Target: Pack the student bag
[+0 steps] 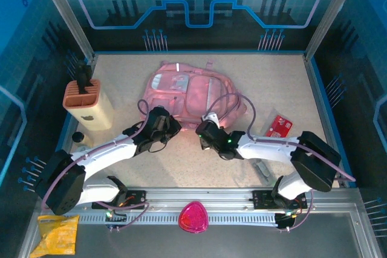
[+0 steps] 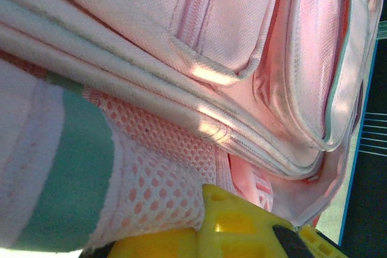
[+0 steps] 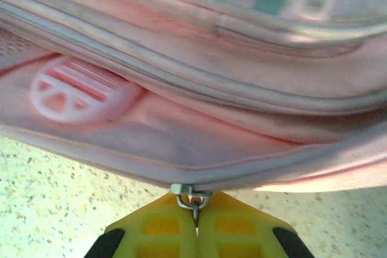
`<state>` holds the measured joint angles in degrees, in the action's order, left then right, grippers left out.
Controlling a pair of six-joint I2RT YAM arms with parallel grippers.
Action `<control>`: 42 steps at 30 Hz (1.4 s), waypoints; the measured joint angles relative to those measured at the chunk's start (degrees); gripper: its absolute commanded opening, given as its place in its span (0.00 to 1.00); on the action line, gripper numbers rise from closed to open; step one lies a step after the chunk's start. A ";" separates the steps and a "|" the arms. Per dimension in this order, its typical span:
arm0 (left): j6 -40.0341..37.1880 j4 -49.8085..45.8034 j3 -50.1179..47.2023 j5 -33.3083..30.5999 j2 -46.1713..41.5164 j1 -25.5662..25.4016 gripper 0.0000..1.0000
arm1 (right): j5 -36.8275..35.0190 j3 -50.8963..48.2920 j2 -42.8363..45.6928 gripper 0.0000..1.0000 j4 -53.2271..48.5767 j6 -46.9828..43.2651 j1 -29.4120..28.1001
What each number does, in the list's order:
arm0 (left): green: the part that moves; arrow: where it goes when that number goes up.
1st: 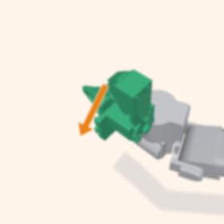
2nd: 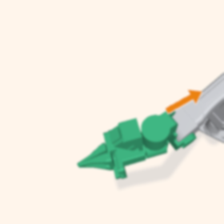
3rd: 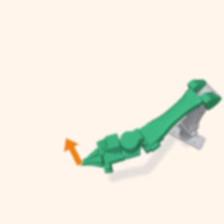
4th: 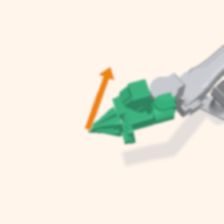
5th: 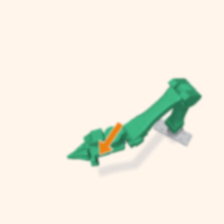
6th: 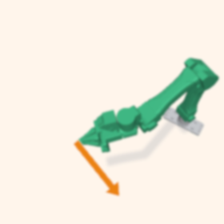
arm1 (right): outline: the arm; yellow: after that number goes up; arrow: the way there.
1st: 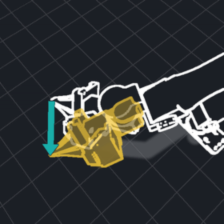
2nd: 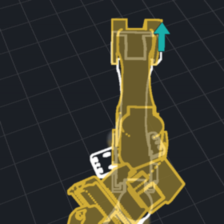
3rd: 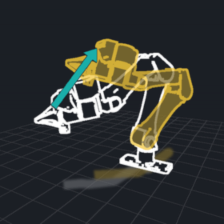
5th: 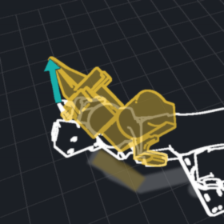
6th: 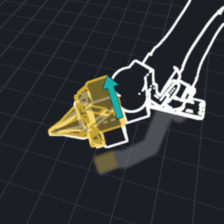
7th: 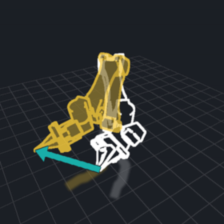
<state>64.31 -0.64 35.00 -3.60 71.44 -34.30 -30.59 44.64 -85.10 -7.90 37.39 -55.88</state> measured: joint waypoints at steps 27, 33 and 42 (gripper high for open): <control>-2.95 -3.58 0.00 3.04 -2.14 4.44 0.00 | 6.99 -2.60 0.31 0.18 1.33 -13.92 11.80; -3.04 -3.80 0.04 2.97 -2.14 4.50 0.00 | 7.45 -2.62 0.26 0.04 3.13 -15.67 12.13; -4.79 -4.79 1.09 3.63 -1.38 5.81 0.00 | 7.15 -3.26 3.78 0.00 0.37 -13.88 13.99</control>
<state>59.53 -5.43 36.10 0.03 70.06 -28.49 -23.44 41.39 -81.32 -7.53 23.51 -41.89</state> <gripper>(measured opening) 0.048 0.063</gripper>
